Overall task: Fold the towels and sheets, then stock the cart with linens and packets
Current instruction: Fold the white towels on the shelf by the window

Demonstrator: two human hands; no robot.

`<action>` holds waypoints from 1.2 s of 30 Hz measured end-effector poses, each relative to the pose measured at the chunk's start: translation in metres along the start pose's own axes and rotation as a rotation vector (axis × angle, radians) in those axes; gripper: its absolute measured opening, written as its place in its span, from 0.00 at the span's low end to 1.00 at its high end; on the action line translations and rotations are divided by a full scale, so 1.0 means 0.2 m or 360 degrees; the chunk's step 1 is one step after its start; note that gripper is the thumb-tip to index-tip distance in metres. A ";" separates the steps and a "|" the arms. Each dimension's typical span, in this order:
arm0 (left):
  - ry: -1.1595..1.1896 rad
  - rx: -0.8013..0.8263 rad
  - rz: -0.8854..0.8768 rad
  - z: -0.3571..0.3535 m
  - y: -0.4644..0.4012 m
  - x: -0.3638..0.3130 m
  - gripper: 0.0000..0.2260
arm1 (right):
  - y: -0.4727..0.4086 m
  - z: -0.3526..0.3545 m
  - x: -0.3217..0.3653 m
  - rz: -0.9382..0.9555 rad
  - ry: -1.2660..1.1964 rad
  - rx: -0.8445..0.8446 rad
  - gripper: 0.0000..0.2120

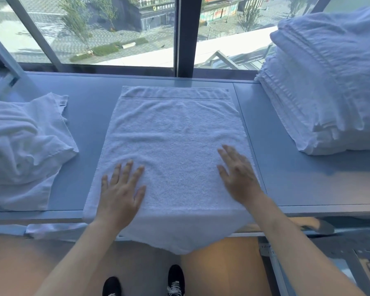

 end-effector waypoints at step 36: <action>0.0159 -0.0296 -0.0174 0.02 0.05 -0.03 0.25 | 0.23 -0.15 0.20 0.0269 -0.0049 0.0209 0.25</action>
Point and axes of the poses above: each hand's wrist, its own y-axis away from the middle knuckle, its own z-axis out of the back of the hand, x = y × z, the point moved 4 cm from there along -y, towards the middle knuckle, and after that the axes turned 2 degrees about y, right-handed, at the moved point
